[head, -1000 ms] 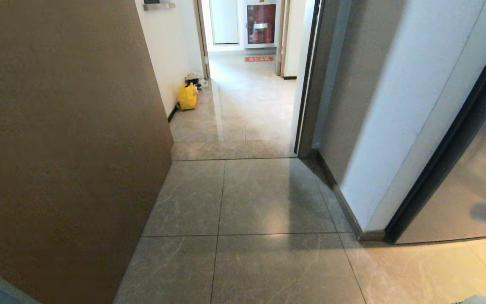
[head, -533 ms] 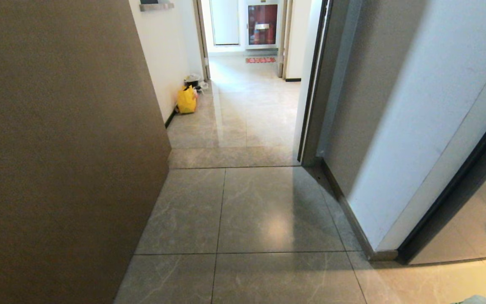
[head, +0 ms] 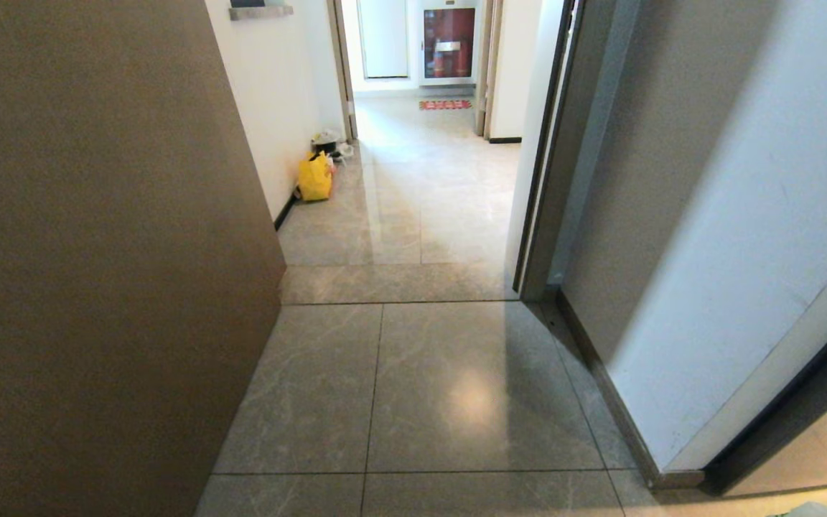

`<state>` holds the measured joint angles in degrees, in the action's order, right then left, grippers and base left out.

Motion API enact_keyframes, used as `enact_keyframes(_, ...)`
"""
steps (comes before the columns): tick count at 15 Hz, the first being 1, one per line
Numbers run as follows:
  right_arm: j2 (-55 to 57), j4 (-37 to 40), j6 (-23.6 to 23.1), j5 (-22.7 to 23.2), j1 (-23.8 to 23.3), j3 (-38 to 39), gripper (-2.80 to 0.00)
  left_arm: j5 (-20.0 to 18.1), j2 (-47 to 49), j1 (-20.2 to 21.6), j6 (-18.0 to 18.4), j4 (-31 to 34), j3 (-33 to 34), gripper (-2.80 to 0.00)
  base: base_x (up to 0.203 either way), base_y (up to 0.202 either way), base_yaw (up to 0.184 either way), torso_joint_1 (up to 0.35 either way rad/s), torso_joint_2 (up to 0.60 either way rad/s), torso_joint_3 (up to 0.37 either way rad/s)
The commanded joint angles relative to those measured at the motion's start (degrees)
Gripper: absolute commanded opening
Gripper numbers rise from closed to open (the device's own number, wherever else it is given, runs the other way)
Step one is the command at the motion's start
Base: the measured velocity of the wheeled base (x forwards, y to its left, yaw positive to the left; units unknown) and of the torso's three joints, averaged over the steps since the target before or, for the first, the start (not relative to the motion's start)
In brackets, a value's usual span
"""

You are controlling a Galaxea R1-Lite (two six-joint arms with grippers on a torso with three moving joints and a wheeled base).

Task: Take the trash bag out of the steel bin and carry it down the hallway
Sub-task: Put the trash bag at the door

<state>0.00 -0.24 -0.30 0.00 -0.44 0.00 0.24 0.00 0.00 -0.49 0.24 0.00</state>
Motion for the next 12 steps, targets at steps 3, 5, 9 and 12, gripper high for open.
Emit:
enact_keyframes(3,0.09,-0.09,-0.05,0.0,0.0,0.0,-2.8,0.02,0.0,0.0,-0.03,0.02,0.0,-2.8,0.192,0.0,0.001,0.004,0.0,0.003)
enact_keyframes(5,0.09,-0.02,-0.05,0.0,0.0,0.0,-2.8,0.02,0.0,0.0,-0.03,0.02,0.0,-2.8,0.194,0.0,0.001,0.007,0.0,0.007)
enact_keyframes(9,0.0,-0.07,-0.05,0.03,0.0,0.0,-2.8,0.02,0.0,0.0,0.02,0.02,0.04,-2.8,0.19,0.0,0.001,0.006,0.0,-0.001)
enact_keyframes(12,0.08,-0.02,-0.05,0.0,0.0,0.0,-2.8,0.02,0.0,0.0,-0.03,0.02,0.0,-2.8,0.192,0.0,0.0,0.001,0.0,0.002)
